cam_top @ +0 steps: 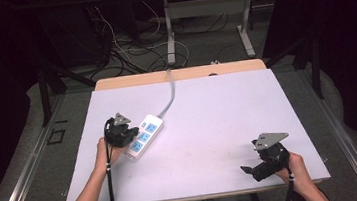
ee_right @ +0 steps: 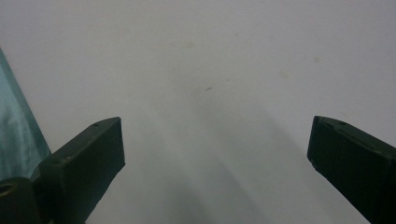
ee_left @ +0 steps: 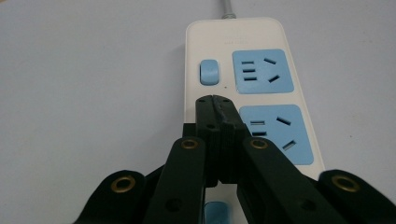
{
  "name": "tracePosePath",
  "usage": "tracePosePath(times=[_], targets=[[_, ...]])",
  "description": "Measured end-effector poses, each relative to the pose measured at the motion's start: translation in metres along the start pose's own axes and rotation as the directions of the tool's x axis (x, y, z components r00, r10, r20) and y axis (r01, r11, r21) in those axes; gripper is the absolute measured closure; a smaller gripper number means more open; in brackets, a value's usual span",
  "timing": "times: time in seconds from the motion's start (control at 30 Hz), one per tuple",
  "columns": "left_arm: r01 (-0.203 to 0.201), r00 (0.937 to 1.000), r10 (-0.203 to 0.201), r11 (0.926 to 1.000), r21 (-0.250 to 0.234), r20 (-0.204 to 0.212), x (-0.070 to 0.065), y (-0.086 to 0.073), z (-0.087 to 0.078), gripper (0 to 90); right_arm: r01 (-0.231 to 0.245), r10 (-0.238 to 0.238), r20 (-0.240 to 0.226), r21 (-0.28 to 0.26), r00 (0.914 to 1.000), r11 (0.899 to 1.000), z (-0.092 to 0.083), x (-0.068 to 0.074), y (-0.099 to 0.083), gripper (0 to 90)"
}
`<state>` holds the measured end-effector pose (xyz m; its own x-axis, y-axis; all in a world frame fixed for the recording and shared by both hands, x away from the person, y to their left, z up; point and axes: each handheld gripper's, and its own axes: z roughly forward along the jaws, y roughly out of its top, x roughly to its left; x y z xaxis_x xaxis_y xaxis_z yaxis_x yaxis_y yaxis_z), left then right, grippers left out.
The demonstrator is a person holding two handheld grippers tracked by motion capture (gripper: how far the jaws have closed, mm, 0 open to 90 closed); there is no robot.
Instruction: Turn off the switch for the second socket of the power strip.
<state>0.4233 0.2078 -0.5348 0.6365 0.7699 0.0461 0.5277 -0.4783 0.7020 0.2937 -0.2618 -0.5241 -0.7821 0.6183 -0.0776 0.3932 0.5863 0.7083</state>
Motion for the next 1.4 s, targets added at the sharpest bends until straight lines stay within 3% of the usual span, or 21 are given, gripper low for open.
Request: tracePosePath(times=[1.33,1.4], targets=[[0.004,1.0000,-0.004,1.0000,0.004,-0.003,-0.0008,0.0005,-0.0007,90.0,0.009,-0.009,-0.006,0.001,0.9999,1.000,-0.0008,-0.0007,-0.0004,3.9],[0.004,1.0000,-0.004,0.9998,-0.017,-0.006,-0.0013,0.0010,-0.0014,90.0,0.010,-0.010,-0.010,0.003,0.9999,1.000,0.0000,-0.0010,-0.0002,3.9]])
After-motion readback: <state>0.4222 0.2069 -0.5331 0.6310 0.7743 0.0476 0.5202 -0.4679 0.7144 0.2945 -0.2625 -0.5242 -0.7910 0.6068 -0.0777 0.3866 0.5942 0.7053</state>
